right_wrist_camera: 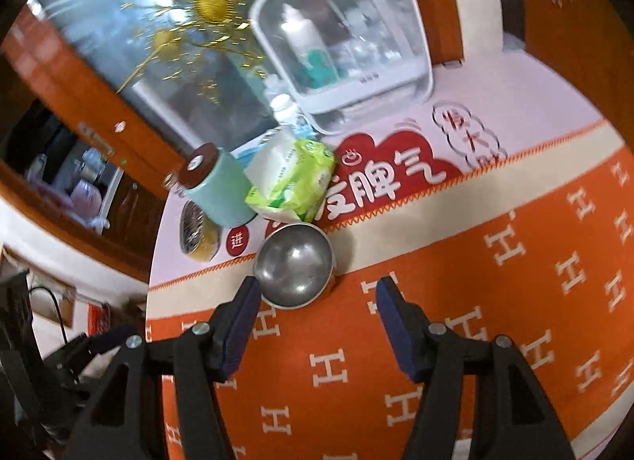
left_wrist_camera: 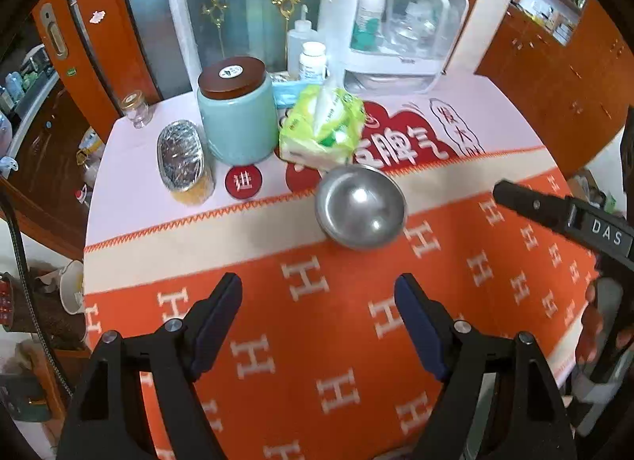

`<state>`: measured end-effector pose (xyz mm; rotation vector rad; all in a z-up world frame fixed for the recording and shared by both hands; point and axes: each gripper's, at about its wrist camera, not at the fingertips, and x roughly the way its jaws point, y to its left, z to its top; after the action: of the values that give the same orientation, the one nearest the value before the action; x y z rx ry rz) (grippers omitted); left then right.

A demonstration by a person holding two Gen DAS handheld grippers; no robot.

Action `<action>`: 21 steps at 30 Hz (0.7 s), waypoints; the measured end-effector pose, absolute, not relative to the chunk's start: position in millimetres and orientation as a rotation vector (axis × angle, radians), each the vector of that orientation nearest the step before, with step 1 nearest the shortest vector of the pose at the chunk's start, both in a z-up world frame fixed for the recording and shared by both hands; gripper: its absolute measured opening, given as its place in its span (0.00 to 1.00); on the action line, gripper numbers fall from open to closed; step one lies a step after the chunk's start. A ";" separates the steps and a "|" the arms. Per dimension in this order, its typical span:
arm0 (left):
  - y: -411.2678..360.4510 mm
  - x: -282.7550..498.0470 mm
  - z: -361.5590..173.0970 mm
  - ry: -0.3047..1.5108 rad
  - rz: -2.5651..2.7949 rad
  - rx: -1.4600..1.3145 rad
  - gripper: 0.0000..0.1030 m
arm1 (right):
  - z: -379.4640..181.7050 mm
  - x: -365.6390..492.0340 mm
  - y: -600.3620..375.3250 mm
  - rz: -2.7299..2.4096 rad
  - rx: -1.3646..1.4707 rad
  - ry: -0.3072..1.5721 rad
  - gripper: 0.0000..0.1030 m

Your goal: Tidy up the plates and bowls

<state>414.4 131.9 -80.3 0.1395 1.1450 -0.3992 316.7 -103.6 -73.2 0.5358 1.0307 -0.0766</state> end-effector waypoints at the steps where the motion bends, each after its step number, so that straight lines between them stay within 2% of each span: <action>1: 129.8 419.4 -89.4 1.140 -0.399 0.129 0.76 | -78.8 318.4 -104.9 -0.076 0.550 1.027 0.59; 10: 130.0 455.5 -150.3 1.139 -0.374 -0.013 0.76 | -135.7 334.6 -101.3 -0.025 0.645 0.920 0.59; 21: 124.3 479.2 -209.9 1.180 -0.386 -0.138 0.76 | -190.1 346.3 -96.1 -0.002 0.730 0.930 0.59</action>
<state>479.2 124.3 -209.9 -0.1385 1.1797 -0.3860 346.3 -96.1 -190.1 0.7299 0.9297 -0.0020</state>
